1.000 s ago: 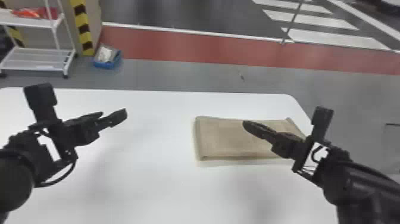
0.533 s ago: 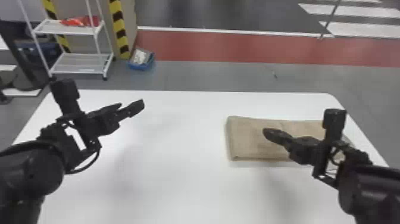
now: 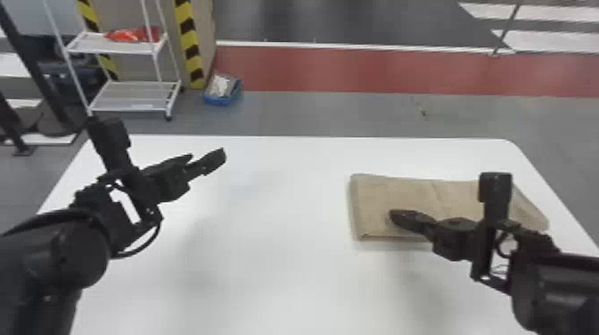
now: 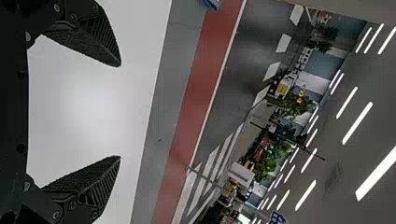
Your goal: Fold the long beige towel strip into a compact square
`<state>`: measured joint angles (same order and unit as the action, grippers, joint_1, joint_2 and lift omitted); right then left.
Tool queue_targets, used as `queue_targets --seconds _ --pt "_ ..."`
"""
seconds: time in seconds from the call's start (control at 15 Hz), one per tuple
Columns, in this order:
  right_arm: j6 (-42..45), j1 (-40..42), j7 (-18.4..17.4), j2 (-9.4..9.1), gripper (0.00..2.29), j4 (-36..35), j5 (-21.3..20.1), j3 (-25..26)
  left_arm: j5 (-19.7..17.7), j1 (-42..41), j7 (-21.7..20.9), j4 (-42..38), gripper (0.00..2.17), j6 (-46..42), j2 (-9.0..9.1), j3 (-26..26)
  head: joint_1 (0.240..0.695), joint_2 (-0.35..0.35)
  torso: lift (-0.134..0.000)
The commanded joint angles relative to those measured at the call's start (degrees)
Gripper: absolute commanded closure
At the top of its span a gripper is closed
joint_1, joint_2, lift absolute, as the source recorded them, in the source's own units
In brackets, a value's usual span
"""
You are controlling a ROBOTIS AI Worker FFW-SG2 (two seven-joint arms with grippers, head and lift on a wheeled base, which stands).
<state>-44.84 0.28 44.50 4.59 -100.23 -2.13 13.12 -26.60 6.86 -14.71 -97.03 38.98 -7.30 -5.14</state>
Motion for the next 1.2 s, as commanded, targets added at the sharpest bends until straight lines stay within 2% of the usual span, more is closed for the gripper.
queue_targets --seconds 0.0,0.47,0.67,0.87,1.13 --pt "-0.47 -0.37 -0.03 -0.46 2.01 0.04 -0.59 -1.79 0.06 0.0 0.03 0.0 0.2 0.0 0.09 0.13 0.695 -0.039 -0.124" --pt "-1.18 -2.66 -1.52 -3.62 2.01 1.27 -4.29 -6.27 -0.12 0.0 -0.14 -0.08 0.2 0.0 -0.18 -0.23 0.695 0.015 -0.124" --pt "0.58 -2.31 -4.16 -3.62 2.01 1.35 -4.29 -6.36 -0.2 0.0 -0.14 0.0 0.2 0.0 -0.18 -0.4 0.695 0.028 -0.124" --pt "3.04 -1.51 -5.21 -3.62 2.01 0.39 -1.91 -3.02 -0.12 0.09 -0.14 0.09 0.2 0.0 -0.18 -0.31 0.695 0.022 -0.124" --pt "2.69 -2.13 -5.12 -1.77 2.01 2.23 -2.26 -1.87 -0.2 0.26 -0.23 0.09 0.2 0.0 -0.18 -0.31 0.695 -0.011 -0.124"
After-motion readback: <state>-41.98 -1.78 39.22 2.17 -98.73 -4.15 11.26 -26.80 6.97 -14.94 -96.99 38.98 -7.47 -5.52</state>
